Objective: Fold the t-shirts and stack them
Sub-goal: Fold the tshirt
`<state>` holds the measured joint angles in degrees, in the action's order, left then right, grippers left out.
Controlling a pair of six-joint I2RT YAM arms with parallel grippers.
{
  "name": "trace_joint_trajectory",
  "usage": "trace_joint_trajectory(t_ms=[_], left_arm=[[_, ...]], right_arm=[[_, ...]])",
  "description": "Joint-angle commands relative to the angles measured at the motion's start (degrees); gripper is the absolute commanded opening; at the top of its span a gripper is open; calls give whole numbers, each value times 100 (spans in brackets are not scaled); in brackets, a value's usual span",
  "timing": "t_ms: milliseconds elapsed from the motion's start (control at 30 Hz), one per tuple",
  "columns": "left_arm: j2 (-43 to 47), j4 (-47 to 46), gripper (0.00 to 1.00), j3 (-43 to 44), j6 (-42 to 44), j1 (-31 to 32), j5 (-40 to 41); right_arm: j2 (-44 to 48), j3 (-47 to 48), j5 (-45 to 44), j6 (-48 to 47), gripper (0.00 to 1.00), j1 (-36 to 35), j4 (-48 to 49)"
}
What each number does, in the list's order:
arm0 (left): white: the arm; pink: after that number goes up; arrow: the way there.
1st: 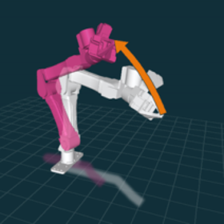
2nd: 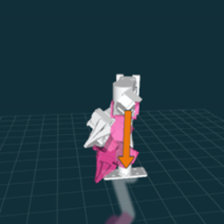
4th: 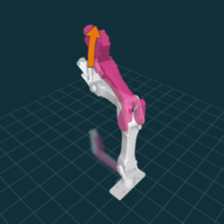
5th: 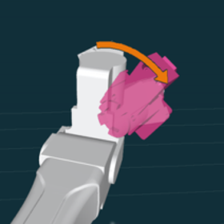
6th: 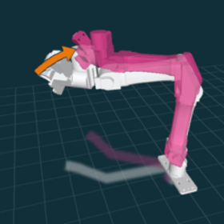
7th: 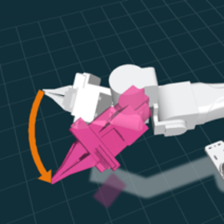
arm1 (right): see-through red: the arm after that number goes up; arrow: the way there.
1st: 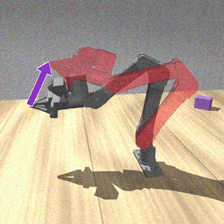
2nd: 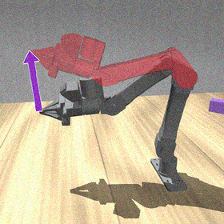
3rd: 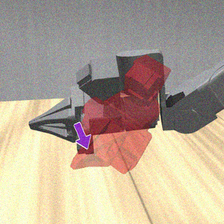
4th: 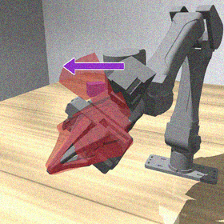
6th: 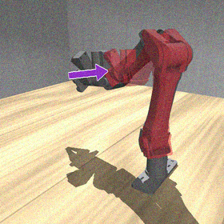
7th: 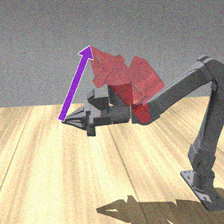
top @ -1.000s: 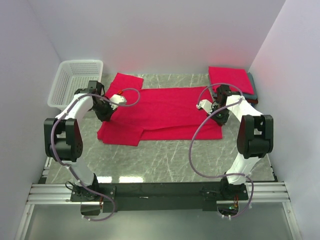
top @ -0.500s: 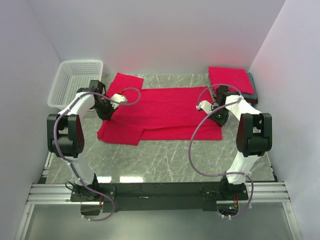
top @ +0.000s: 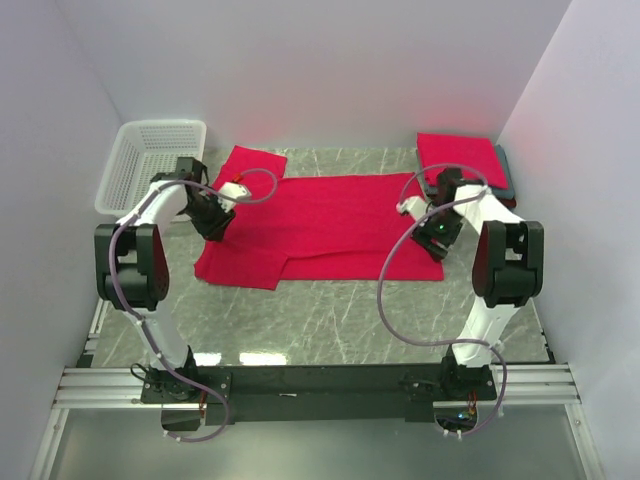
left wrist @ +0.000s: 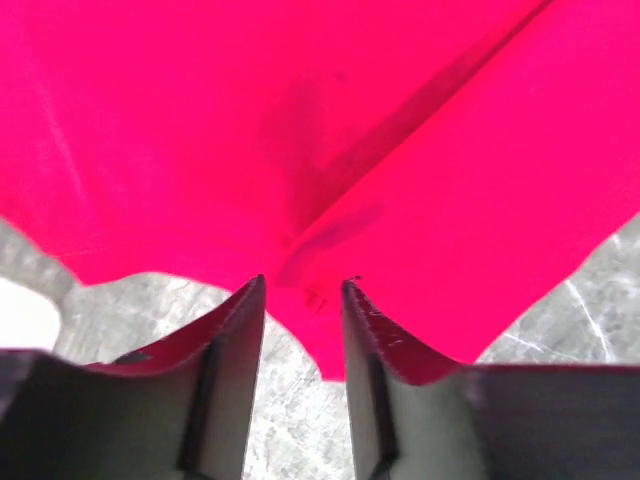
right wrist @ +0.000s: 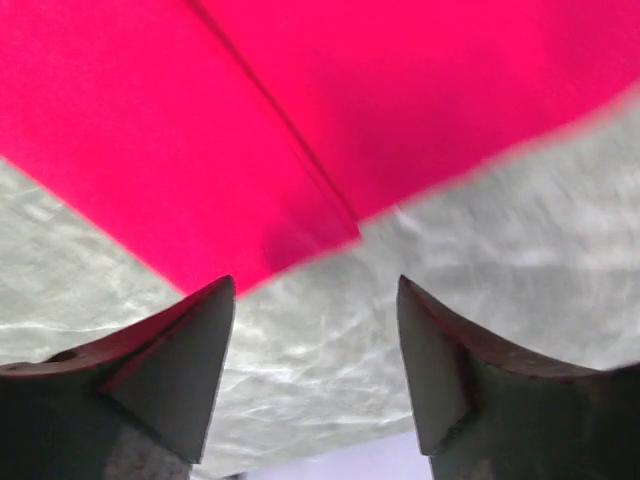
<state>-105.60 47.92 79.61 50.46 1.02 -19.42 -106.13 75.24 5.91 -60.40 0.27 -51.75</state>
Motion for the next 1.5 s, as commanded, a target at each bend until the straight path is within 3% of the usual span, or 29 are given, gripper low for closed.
trace_joint_trajectory(t_ms=[0,167,367,533,967,1200,1233,1267,1300,1333,1467], left_arm=[[145,436,44,467,-246,-460,-650],[549,850,49,47,-264,-1164,-1212],[971,535,50,-1017,-449,-1534,-1284],[1024,16,50,-1571,-668,-1587,-1196],[760,-248,49,-1756,-765,-1631,-1345],[541,-214,38,-1730,-748,-1631,-1240],[532,-152,27,-1730,-722,-1622,-1231],[541,-99,22,-1721,-643,-1622,-1231],[575,23,18,-1730,-608,-1622,-1196],[593,59,10,-1747,-581,-1631,-1152],[760,278,1,-1888,-423,-1745,-967]], right_arm=[[48,893,664,546,74,473,-737],[48,1300,1666,1520,74,1009,-1505],[48,598,2282,2401,68,1370,-1225],[13,167,2239,2910,65,1396,-750],[-479,-159,1949,3096,62,1397,-257],[-681,-141,1817,3122,42,1388,-248],[-716,-133,1791,3105,29,1388,-266],[-716,-150,1773,3096,22,1388,-283],[-708,-176,1764,3087,5,1388,-301],[-647,-220,1695,3078,0,1396,-275],[-427,-501,1519,2912,0,1396,-327]])
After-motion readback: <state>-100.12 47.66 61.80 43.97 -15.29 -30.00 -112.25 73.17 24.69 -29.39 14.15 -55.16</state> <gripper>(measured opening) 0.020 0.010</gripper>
